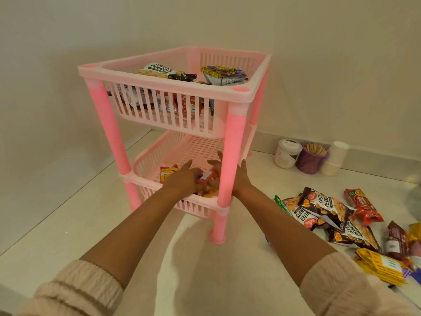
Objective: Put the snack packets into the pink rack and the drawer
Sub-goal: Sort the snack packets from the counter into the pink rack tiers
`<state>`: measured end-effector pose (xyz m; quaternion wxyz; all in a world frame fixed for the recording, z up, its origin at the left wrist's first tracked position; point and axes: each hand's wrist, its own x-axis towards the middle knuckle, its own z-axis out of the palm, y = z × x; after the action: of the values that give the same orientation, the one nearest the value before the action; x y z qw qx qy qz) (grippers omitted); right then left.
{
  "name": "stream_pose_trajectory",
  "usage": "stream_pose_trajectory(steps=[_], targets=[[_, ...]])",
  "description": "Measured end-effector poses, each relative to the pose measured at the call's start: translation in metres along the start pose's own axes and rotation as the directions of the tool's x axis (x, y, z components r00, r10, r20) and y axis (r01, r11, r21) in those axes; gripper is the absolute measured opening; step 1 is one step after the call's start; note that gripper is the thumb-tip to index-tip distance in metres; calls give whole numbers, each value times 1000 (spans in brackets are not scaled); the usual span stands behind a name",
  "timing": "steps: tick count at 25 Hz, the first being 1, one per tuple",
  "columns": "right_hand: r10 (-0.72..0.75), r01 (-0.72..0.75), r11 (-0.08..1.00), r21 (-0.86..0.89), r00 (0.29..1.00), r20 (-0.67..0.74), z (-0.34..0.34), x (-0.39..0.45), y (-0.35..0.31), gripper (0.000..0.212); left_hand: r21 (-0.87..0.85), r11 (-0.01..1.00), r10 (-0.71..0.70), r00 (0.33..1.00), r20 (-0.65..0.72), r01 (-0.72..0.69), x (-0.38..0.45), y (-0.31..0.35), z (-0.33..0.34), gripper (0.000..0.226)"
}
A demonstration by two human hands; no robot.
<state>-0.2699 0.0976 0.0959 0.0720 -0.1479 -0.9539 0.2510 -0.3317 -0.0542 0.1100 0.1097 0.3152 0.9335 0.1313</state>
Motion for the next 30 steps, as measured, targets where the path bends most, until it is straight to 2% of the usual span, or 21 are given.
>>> stream_pose_trajectory(steps=[1, 3, 6, 7, 8, 10, 13, 16, 18, 21, 23, 26, 30], targets=[[-69, 66, 997, -48, 996, -59, 3, -1, 1, 64, 21, 1000, 1, 999, -54, 0, -4, 2, 0, 51], [-97, 99, 995, 9, 988, -123, 6, -3, 4, 59, 65, 998, 8, 973, -231, 7, -12, 2, 6, 47], [-28, 87, 957, 277, 977, -213, 9, -10, 8, 43, 37, 999, 27, 883, -468, -11, -28, 0, 20, 56], [-32, 111, 949, 295, 965, -260, 12, -15, 12, 40, 41, 997, 71, 854, -516, -58, -35, -1, 25, 58], [-34, 115, 945, 307, 965, -258, 15, -25, 16, 44, 61, 993, 122, 824, -554, -106, -44, -2, 31, 57], [-56, 140, 941, 307, 962, -267, 27, -57, 30, 65, 104, 981, 192, 787, -587, -163, -62, -1, 49, 51], [-11, 99, 936, 336, 967, -254, 43, -116, 59, 67, -14, 969, 193, 787, -586, -248, -95, 12, 90, 53], [44, 28, 971, 238, 956, -290, 46, -172, 94, 60, -197, 923, 169, 808, -564, -331, -132, 29, 138, 55], [105, -40, 979, 201, 940, -326, 37, -205, 116, 57, -230, 878, 260, 821, -508, -420, -144, 41, 163, 53], [186, -149, 982, 120, 889, -418, 14, -253, 142, 53, -189, 831, 422, 814, -399, -523, -136, 67, 186, 55], [253, -271, 962, 34, 835, -489, 0, -282, 158, 51, -133, 846, 455, 829, -326, -517, -123, 89, 195, 63], [425, -536, 842, -56, 724, -543, -17, -318, 186, 55, -36, 858, 489, 837, -245, -512, -104, 121, 205, 71], [535, -709, 654, -264, 680, -502, -31, -345, 215, 67, 104, 895, 444, 891, -97, -434, -85, 159, 203, 76]])
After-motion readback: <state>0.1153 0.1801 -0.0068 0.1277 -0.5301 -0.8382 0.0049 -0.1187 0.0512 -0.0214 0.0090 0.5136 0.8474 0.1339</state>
